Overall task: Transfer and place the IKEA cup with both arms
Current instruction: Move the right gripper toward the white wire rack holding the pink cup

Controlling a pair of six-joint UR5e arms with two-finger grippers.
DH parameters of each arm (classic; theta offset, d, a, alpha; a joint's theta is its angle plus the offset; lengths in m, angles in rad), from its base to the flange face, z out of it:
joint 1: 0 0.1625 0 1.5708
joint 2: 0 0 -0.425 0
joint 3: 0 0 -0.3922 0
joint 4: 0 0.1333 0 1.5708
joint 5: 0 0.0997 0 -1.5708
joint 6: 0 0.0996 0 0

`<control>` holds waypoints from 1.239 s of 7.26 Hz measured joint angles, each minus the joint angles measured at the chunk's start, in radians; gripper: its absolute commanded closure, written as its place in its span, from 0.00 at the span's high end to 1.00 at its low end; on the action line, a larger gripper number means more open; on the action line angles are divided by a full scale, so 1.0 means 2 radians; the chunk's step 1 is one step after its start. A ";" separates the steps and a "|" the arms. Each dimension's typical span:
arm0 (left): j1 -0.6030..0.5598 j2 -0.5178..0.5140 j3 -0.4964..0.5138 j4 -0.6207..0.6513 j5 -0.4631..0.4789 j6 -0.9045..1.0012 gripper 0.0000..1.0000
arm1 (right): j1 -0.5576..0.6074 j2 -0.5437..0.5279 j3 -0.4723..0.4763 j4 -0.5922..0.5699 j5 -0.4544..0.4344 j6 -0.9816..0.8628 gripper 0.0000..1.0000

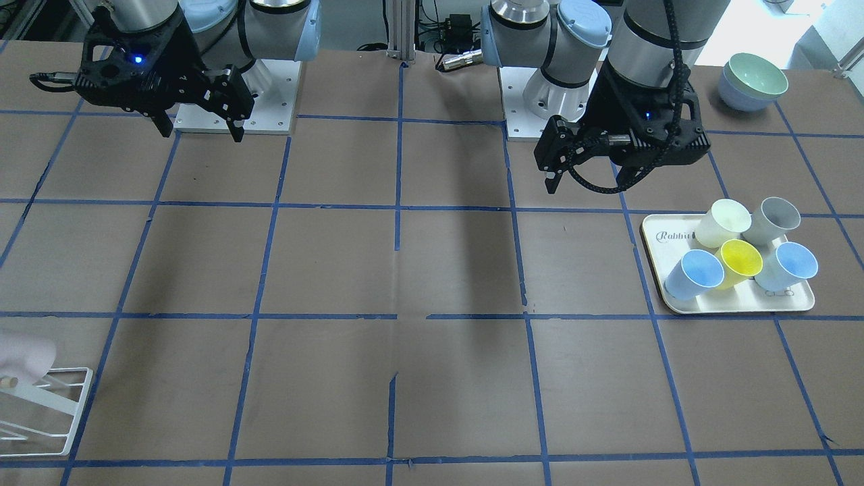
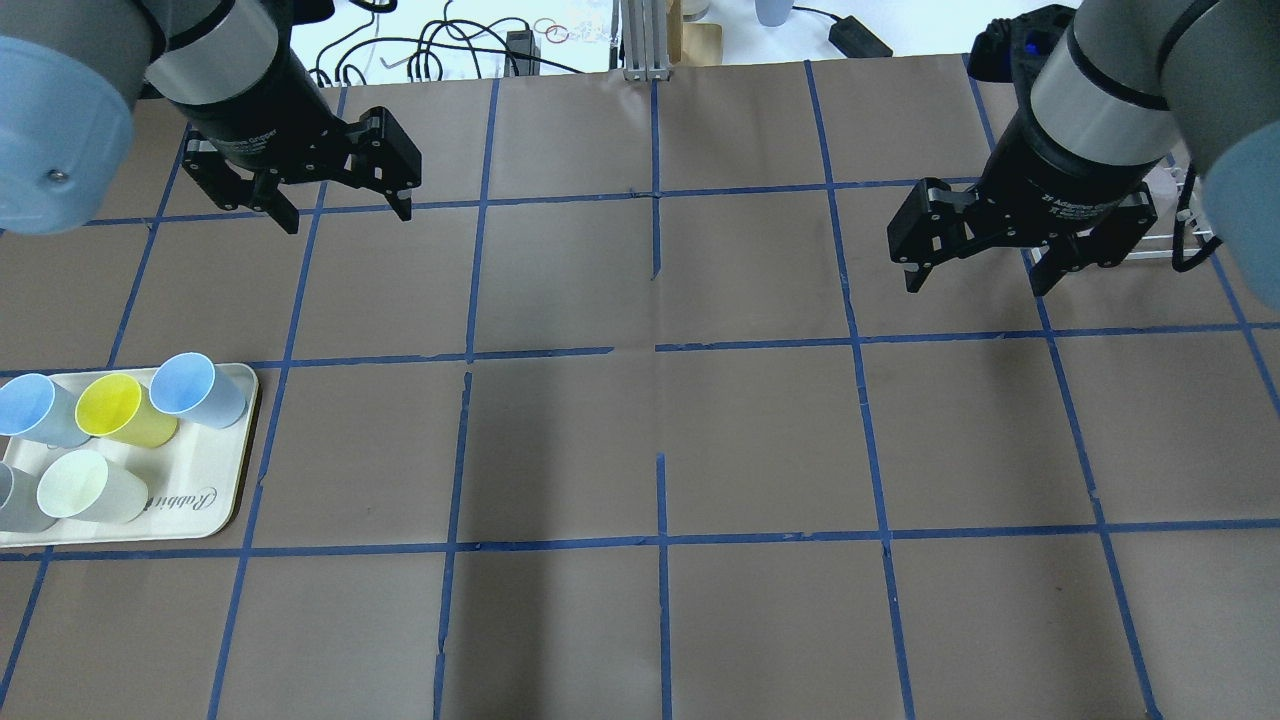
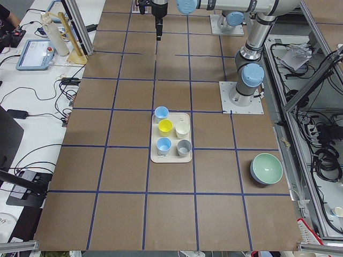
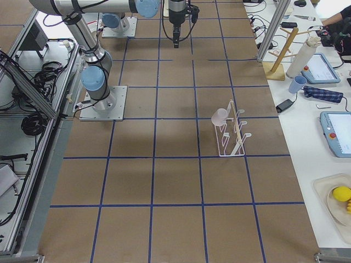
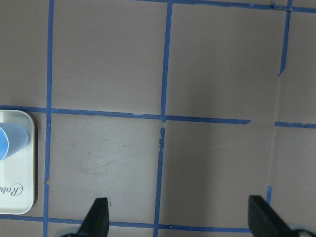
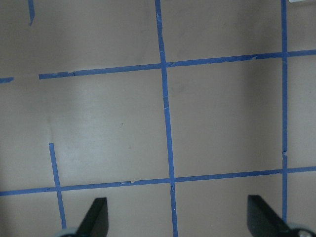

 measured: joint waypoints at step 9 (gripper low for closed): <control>0.000 0.002 0.000 0.000 -0.001 0.000 1.00 | -0.051 0.005 0.000 -0.005 0.004 -0.013 1.00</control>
